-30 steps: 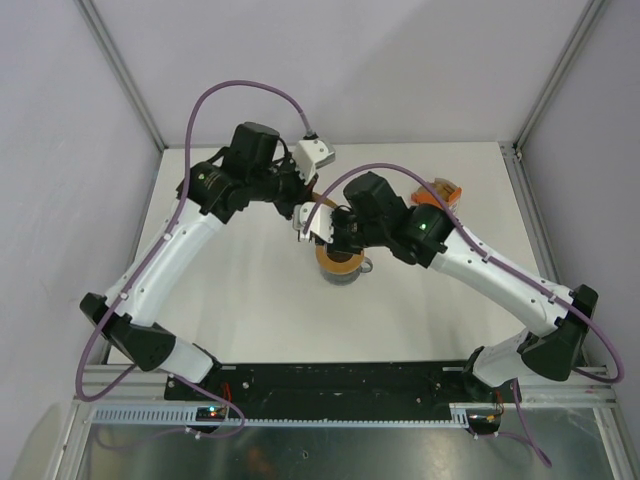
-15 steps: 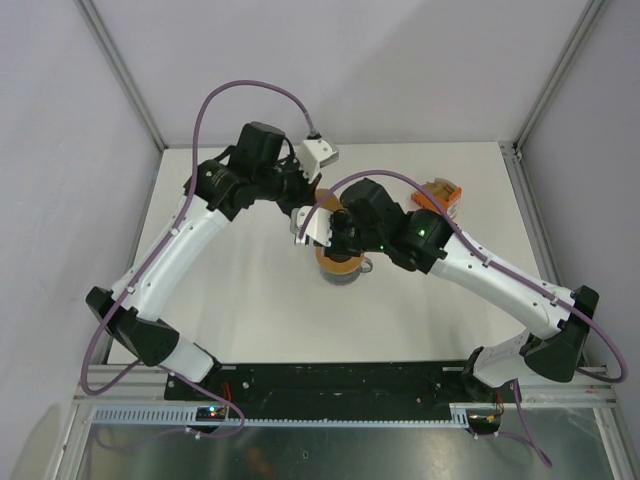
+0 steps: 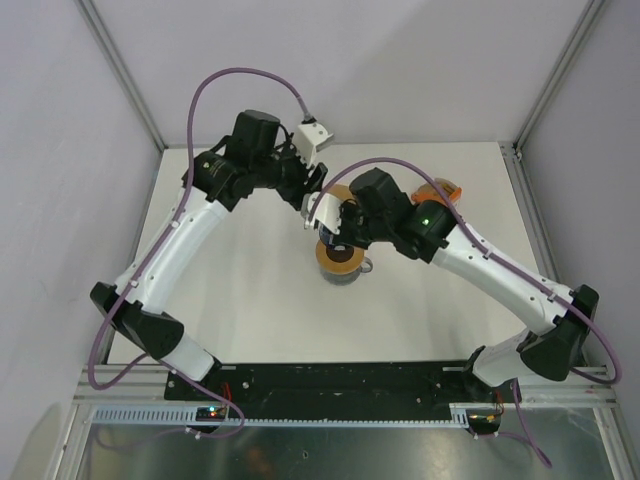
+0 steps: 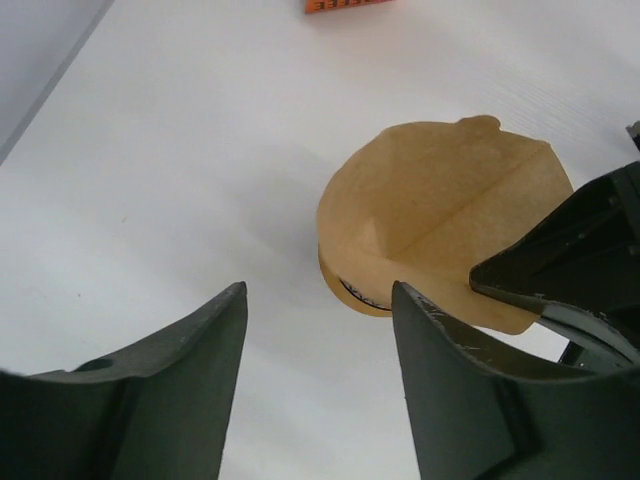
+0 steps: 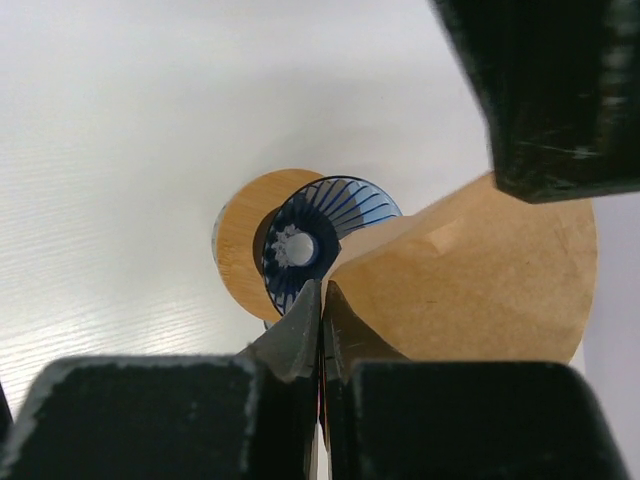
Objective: Place the coffee filter in the dripper
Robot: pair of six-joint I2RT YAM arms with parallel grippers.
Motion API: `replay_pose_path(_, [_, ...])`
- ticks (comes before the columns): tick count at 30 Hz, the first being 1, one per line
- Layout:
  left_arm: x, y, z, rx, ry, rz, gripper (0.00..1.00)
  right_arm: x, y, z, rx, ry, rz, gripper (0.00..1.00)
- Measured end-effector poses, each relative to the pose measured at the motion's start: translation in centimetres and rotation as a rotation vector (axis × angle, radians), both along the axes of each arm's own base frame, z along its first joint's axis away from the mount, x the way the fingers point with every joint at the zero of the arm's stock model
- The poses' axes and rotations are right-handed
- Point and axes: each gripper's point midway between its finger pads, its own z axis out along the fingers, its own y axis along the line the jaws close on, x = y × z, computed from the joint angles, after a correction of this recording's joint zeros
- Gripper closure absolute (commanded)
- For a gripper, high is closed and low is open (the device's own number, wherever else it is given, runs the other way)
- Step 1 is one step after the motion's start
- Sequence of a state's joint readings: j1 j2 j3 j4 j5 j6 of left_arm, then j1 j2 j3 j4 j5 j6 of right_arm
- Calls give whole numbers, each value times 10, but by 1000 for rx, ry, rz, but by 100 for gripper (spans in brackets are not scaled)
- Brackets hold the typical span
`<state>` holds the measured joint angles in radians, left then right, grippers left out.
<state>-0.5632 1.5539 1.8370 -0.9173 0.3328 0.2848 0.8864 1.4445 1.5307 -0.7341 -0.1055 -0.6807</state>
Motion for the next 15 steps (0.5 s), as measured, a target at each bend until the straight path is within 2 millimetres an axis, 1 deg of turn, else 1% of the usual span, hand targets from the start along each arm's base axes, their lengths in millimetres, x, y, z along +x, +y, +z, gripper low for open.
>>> replay_pose_path(3, [4,3,0,-10,7,11,31,0,1,-11,-28,27,4,100])
replay_pose_path(8, [10,7,-5,-14,27,27,29,1,4,-42,-117,97,10,100])
replay_pose_path(10, [14,8,-6,-18,33,31,29,0,3,-51,-146,121,10,100])
replay_pose_path(15, [18,12,-8,-25,42,38,29,2,5,-60,-181,147,8,100])
